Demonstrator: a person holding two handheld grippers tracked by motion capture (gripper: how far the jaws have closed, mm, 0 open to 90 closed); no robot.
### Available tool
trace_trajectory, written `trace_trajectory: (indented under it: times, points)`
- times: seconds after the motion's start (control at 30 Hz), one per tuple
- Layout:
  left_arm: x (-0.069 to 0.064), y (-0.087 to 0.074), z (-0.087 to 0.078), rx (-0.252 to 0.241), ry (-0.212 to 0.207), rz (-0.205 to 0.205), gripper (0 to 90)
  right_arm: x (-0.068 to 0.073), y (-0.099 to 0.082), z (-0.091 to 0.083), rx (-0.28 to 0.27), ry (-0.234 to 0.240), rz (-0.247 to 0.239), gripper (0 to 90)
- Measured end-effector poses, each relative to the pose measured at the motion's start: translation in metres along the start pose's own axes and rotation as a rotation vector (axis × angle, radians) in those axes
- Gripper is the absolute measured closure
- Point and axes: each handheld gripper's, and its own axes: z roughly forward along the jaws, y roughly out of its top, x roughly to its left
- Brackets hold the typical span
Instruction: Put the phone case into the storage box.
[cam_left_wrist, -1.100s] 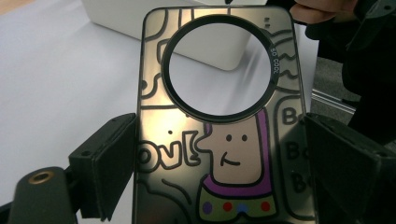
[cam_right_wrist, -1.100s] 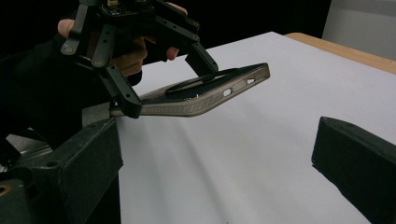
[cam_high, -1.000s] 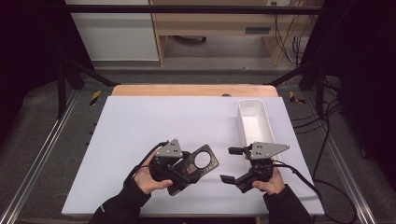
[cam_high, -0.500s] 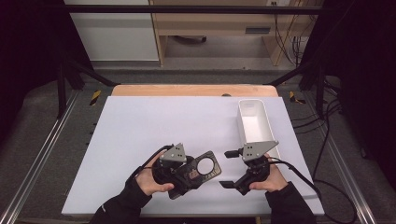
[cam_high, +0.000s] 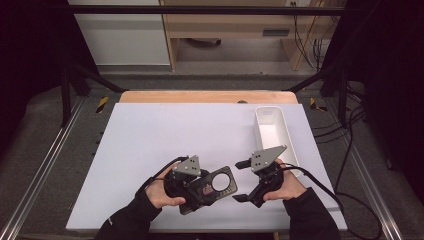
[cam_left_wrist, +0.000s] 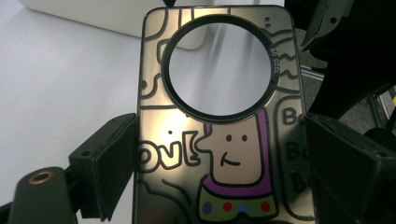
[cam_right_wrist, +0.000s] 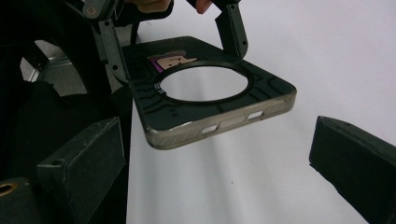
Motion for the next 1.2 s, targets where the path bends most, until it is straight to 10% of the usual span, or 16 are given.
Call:
trace_trajectory:
  times: [1.2]
  points:
    - [-0.006,0.005,0.019,0.067,-0.102,0.081,11.4,0.006,0.0,0.031,0.111,0.139,-0.063,7.0]
